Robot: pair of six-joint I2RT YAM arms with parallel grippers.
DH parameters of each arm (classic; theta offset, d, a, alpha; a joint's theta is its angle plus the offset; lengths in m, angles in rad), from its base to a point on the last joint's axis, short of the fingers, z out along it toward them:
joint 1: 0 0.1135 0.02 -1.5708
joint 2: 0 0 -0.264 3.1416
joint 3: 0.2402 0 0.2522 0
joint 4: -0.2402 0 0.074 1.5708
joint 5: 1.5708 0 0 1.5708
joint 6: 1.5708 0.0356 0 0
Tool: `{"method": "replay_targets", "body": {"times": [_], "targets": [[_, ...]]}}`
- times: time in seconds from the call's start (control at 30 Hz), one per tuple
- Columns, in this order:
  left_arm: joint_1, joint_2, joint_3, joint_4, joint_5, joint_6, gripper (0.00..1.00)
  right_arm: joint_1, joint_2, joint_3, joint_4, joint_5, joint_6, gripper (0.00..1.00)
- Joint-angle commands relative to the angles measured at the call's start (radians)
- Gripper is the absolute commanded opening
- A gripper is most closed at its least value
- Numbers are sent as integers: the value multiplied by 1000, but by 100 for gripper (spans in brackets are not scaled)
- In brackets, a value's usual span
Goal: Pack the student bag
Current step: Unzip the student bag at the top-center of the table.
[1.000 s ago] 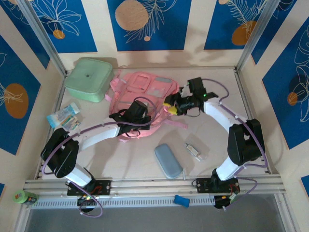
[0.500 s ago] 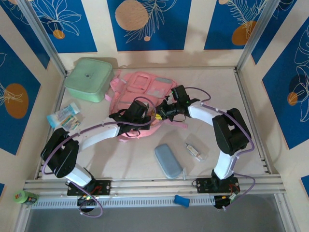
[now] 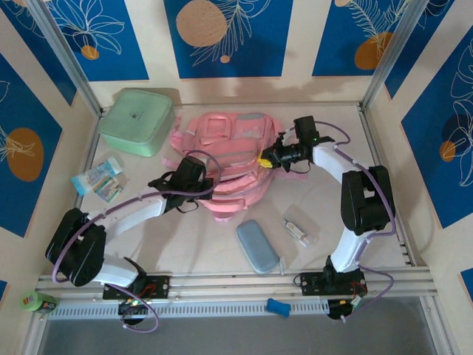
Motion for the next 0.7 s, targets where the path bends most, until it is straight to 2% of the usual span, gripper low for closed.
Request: {"method": "replay_targets", "body": {"times": [0.0,0.03,0.1,0.23,0.4,0.67], "targets": [[15,-17,-38,-64,30,20,0,-33,6,72,-24,5,-78,0],[15,-14,-40,-46,47,6,0,-31,-7,57,-14,3,-62,2],[15,-8,-39,-6,87,-11,0,-25,-62,-12,55,-18,-11,13],[10,9,-9,22,114,-24,0,9,-191,-238,355,-52,205,39],[6,26,30,22,122,-19,0,132,-185,-252,340,54,214,49],[5,24,33,15,119,-7,0,316,-226,-321,432,268,345,60]]}}
